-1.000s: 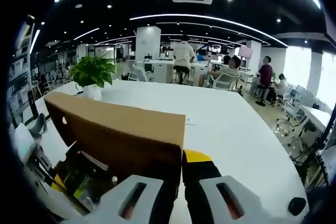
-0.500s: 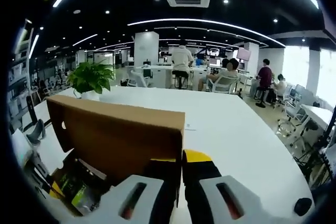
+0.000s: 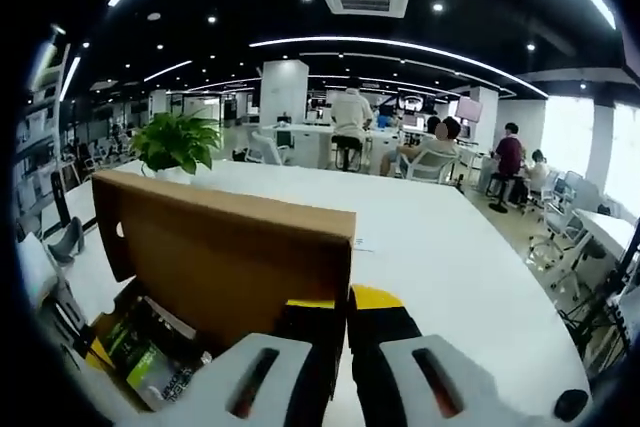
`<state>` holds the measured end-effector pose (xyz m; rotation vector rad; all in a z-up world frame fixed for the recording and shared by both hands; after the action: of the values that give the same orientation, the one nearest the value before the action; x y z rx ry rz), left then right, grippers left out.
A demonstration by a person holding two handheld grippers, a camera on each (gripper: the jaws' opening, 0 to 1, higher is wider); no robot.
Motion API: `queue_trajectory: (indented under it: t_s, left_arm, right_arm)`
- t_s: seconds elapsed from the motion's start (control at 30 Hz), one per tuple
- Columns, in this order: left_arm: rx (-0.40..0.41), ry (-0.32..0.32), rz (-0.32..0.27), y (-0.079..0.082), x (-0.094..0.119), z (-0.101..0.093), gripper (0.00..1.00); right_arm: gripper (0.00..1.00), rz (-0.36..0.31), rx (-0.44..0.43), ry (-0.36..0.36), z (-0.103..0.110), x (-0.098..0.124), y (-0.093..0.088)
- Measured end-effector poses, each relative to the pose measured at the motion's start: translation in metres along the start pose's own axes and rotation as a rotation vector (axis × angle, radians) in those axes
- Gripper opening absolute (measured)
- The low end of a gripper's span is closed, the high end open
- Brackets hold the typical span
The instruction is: Operate the shoe box by opening the lid, removing the specified soft item, and placing it in the target area until the item is outside and the box remains undamaged.
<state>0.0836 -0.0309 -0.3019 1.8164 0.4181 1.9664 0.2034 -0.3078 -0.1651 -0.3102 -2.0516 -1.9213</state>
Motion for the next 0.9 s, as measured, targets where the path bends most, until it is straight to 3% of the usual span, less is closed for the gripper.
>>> queue_trajectory:
  t_s: [0.07, 0.17, 0.4, 0.57, 0.73, 0.9]
  left_arm:
    - [0.003, -0.005, 0.001, 0.000, 0.000, -0.001, 0.00]
    - [-0.003, 0.000, -0.003, 0.000, 0.000, -0.002, 0.00]
    - [-0.007, -0.004, -0.008, 0.000, 0.000, -0.002, 0.00]
    - [0.009, -0.004, 0.001, 0.000, 0.000, -0.001, 0.00]
    - [0.015, -0.003, 0.007, 0.000, 0.000, -0.001, 0.01]
    - [0.014, 0.007, 0.013, 0.000, -0.001, -0.002, 0.01]
  right_arm:
    - [0.00, -0.001, 0.019, 0.006, 0.000, -0.003, 0.000]
    - [0.00, -0.009, -0.028, 0.017, -0.003, -0.008, 0.001]
    - [0.00, 0.008, 0.037, 0.018, -0.002, -0.020, 0.003]
    - [0.00, 0.062, 0.004, 0.022, -0.004, -0.026, 0.005]
    - [0.00, 0.072, 0.011, 0.027, -0.005, -0.029, 0.004]
    - [0.00, 0.095, -0.035, 0.024, -0.005, -0.031, 0.003]
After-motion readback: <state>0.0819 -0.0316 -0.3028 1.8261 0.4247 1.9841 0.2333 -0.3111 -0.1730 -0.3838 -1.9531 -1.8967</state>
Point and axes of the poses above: the point that each gripper's makers call its tool centre point, and the gripper's own axes: x roughly backward along the fingers, z roughly to its left, y roughly out of its top, the point moved 3 cm from there along x, roughly backward along the fingers, and after that the axes turned 3 degrees about -x, right-handed, at the moved point
